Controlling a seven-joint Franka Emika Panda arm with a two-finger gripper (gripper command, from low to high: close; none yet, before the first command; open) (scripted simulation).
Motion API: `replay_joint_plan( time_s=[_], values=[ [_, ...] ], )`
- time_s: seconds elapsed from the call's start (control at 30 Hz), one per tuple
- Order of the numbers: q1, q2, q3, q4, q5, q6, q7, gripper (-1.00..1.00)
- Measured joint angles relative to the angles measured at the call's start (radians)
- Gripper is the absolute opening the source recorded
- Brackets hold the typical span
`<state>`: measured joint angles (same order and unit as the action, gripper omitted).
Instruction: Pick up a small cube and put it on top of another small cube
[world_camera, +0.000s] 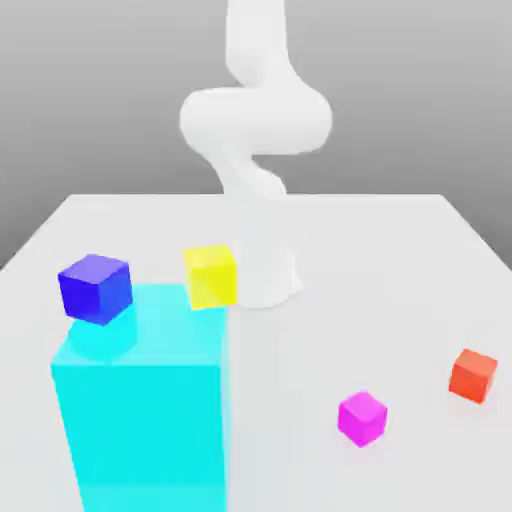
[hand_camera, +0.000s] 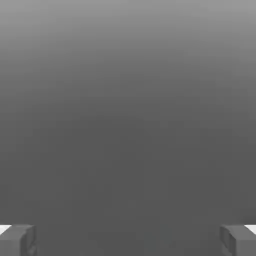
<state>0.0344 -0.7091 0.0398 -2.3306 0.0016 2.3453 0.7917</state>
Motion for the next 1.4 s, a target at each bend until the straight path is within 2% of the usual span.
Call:
replay_joint_plan(
  time_s=[0.4,0.67,0.8,0.97,1.0,1.23,1.4],
  values=[
    [0.162,0.436,0.220,-0.148,-0.028,0.220,-0.014,0.00],
    [0.307,0.733,0.343,-0.244,-0.124,0.361,0.033,0.00],
    [0.382,0.884,0.345,-0.280,-0.202,0.435,0.081,0.00],
    [0.513,1.066,0.192,-0.246,-0.355,0.567,0.195,0.00],
    [0.529,1.086,0.173,-0.241,-0.371,0.582,0.208,-1.00],
    [0.525,1.083,0.178,-0.242,-0.372,0.580,0.208,-1.00],
    [0.442,0.922,0.294,-0.281,-0.212,0.462,0.087,-1.00]
  ],
)
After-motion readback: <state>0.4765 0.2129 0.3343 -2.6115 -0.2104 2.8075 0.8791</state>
